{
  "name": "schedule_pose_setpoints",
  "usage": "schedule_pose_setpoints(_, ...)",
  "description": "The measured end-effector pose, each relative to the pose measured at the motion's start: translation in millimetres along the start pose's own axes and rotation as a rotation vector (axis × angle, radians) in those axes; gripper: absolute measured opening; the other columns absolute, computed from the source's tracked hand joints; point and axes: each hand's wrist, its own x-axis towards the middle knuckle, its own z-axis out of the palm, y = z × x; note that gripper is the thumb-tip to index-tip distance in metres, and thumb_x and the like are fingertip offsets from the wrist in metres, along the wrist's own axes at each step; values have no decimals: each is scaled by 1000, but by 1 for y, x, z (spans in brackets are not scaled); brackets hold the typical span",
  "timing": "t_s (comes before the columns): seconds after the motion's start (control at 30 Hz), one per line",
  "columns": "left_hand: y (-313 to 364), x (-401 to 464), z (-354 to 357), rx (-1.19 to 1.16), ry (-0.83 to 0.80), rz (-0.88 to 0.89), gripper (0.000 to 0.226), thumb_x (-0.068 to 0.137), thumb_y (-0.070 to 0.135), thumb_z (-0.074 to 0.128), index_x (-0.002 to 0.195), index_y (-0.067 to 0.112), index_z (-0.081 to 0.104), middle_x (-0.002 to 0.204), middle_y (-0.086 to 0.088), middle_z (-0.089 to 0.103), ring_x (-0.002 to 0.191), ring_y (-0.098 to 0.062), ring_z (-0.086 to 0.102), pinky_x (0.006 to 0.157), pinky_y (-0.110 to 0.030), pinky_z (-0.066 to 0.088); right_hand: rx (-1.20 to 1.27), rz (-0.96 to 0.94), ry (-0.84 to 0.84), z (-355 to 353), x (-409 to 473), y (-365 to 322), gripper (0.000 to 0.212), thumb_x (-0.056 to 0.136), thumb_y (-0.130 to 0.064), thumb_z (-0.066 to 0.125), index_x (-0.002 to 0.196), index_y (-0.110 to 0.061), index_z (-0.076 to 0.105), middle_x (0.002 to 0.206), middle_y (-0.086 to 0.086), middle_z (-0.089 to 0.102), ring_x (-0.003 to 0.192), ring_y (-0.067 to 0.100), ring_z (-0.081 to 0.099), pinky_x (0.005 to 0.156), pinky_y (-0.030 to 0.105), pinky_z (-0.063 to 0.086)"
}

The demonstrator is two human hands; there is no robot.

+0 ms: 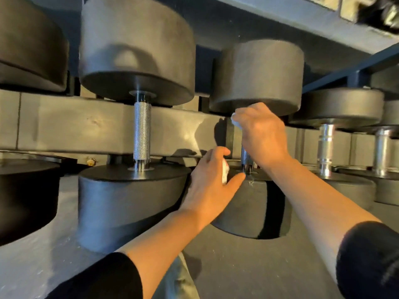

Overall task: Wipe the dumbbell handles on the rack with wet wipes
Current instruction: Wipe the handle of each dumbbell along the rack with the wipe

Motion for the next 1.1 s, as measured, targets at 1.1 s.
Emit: schedule_pose_setpoints(1.1, 0, -4, 0, 57, 25, 173, 36, 88, 26, 64, 119, 11, 53, 105, 1, 53, 97, -12, 50, 76, -11, 29, -49, -20, -42, -6, -11, 19, 30, 69, 14, 64, 94, -1, 71, 97, 13, 69, 80, 30, 56, 65, 40, 53)
